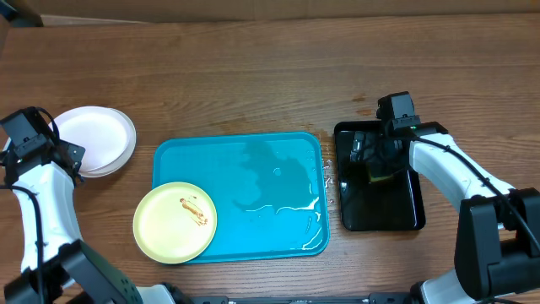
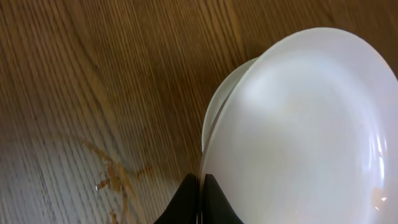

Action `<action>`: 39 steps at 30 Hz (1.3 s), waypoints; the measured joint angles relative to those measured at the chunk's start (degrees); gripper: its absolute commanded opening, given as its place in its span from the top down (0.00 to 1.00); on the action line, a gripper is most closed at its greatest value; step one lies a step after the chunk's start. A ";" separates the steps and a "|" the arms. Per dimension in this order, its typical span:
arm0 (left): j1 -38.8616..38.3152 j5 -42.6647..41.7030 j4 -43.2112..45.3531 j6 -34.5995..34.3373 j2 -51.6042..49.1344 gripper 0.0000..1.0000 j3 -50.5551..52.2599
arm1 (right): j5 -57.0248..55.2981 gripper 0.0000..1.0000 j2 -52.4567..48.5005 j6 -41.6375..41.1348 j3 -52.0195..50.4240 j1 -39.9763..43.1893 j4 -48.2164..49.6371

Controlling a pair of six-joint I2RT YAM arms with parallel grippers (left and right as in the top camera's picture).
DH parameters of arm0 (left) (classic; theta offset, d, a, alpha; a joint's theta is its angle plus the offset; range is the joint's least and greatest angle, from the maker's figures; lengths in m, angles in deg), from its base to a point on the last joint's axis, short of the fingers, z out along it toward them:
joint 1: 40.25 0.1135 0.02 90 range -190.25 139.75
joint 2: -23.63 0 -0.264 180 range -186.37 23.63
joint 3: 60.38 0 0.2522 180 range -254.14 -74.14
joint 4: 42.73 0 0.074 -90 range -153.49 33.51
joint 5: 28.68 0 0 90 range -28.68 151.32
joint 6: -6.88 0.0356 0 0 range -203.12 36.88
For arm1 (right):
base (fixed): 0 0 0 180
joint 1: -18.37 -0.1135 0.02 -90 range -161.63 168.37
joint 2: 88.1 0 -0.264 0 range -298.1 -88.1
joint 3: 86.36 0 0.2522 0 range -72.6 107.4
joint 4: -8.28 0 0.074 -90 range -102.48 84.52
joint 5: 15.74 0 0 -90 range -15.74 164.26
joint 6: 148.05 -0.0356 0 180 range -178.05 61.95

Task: Clean dirty plates on tray and stack at the side
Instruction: 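Lower the white plate onto the stack and open the left gripper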

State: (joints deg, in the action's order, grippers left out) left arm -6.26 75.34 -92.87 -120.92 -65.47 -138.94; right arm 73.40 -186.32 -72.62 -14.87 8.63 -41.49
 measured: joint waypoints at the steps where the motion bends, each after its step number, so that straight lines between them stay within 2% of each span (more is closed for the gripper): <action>1: 0.24 0.13 0.13 0.00 -0.59 0.96 0.00 | -0.02 0.00 0.00 0.00 0.00 0.00 -0.02; 3: 0.98 0.26 0.59 0.00 -1.92 0.94 0.00 | -0.02 0.00 0.00 0.00 0.00 0.00 -0.02; 4: 1.70 0.35 0.98 0.00 -2.93 0.86 0.00 | 0.00 0.00 0.00 0.00 0.00 0.00 -0.02; 6: 2.54 0.33 1.55 -0.24 -3.76 0.65 0.00 | -0.02 0.00 0.00 0.02 0.00 0.00 -0.02; 7: 2.89 0.28 1.97 0.09 -4.04 0.51 0.00 | 0.00 0.00 0.00 0.00 0.00 0.00 0.02; 8: 2.95 0.07 2.34 0.15 -4.15 0.29 0.00 | 0.00 0.00 0.00 0.02 0.00 0.00 -0.02; 10: 3.34 -1.11 3.80 0.85 -4.20 0.00 0.00 | -0.02 0.00 0.00 0.00 0.00 0.00 0.02; 14: 3.50 -8.31 6.23 4.33 -4.20 0.00 -0.04 | -0.02 0.00 0.00 0.00 0.00 0.00 -0.02; 18: 3.50 -20.17 5.40 8.74 -4.20 0.02 -0.20 | 0.00 0.00 0.00 0.02 0.00 0.00 -0.02; 22: 3.50 -27.26 0.85 10.95 -4.20 0.15 -0.52 | 0.00 0.00 0.00 0.00 0.00 0.00 -0.02; 24: 3.50 -28.79 -1.29 11.58 -4.20 0.30 -0.52 | 0.00 0.00 0.00 -0.02 0.00 0.00 -0.04; 27: 3.50 -30.23 -3.80 12.55 -4.20 0.43 -0.59 | -0.02 0.00 0.00 -0.02 0.00 0.00 -0.02; 33: 3.50 -31.26 -11.04 14.97 -4.17 0.48 -0.79 | 0.00 0.00 0.00 -0.02 0.00 0.00 -0.02; 35: 3.50 -30.91 -12.61 15.56 -4.17 0.68 -0.79 | -0.02 0.00 0.00 0.00 0.00 0.00 -0.04; 37: 3.50 -28.94 -14.60 16.00 -4.17 0.92 -0.87 | -0.02 0.00 0.00 0.00 0.00 0.00 0.00; 39: 3.50 -26.12 -16.74 15.41 -4.17 0.96 -0.87 | 0.00 0.00 0.00 0.00 0.00 0.00 -0.04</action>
State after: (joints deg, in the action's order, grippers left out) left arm -2.76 49.22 -109.61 -105.51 -69.64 -139.81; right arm 73.40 -186.32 -72.62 -14.87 8.63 -41.53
